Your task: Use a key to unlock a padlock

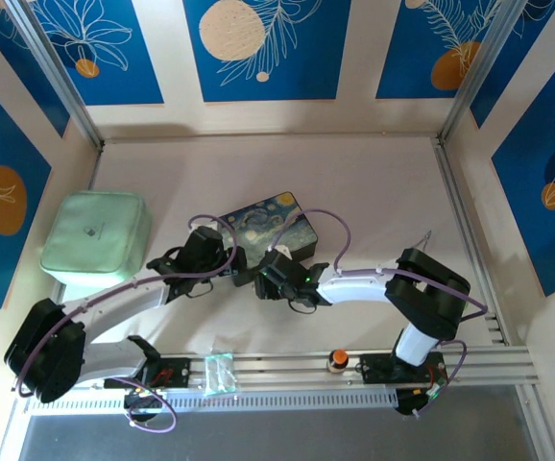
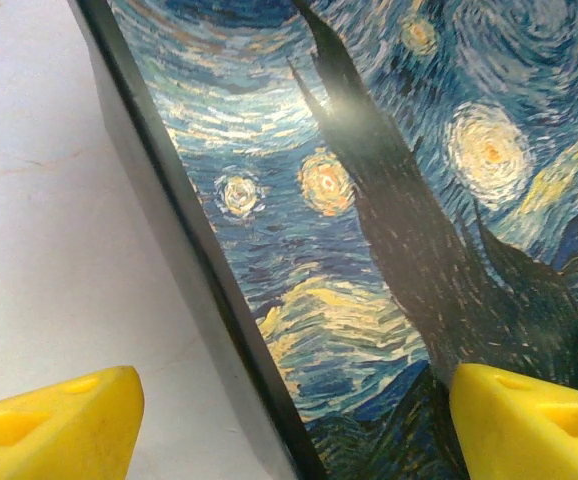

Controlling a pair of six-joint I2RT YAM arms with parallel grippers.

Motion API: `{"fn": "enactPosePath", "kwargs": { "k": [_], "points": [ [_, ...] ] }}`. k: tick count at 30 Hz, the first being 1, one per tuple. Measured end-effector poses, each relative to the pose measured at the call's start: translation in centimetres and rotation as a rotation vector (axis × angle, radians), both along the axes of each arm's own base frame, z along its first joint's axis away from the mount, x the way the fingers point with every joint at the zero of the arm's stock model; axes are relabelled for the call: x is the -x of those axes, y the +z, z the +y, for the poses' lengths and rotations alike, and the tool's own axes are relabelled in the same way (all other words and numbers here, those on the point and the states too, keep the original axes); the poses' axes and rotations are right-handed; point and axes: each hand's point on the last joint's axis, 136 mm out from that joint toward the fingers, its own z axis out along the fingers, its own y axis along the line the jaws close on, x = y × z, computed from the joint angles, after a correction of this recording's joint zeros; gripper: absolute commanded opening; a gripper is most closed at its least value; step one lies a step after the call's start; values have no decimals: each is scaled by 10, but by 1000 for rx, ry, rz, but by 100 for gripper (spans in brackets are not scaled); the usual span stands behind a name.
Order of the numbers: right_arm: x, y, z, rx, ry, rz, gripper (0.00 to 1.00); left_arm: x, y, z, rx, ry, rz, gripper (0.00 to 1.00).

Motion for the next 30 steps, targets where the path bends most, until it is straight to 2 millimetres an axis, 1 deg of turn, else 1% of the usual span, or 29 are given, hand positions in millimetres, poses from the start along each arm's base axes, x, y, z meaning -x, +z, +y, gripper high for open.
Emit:
{"fn": "enactPosePath", "kwargs": {
  "k": [3, 6, 9, 12, 17, 20, 22, 26, 30],
  "points": [
    [0, -4, -5, 11, -10, 5, 50, -1, 0, -1, 1, -2, -5, 80],
    [0, -5, -7, 20, -13, 5, 48, -2, 0, -2, -1, -6, -8, 80],
    [0, -6, -14, 54, -28, 13, 46, -2, 0, -1, -6, -12, -12, 80],
    [5, -6, -25, 85, -50, 31, 46, -3, 0, -2, -6, -12, -12, 80],
    [16, -7, -55, 130, -79, 55, 47, -5, -1, -3, -2, -11, -17, 80],
    [19, -2, -61, 123, -90, 56, 51, -7, -1, -3, 0, -8, -20, 79],
    [18, 3, -58, 98, -98, 49, 54, -8, 0, -3, 2, -6, -23, 78],
    [17, 11, -42, 43, -97, 22, 58, -10, -1, -3, 2, -9, -26, 78],
    [10, 16, -14, 41, -87, -10, 60, -13, 0, -3, 6, -4, -27, 78]
  ]
}}
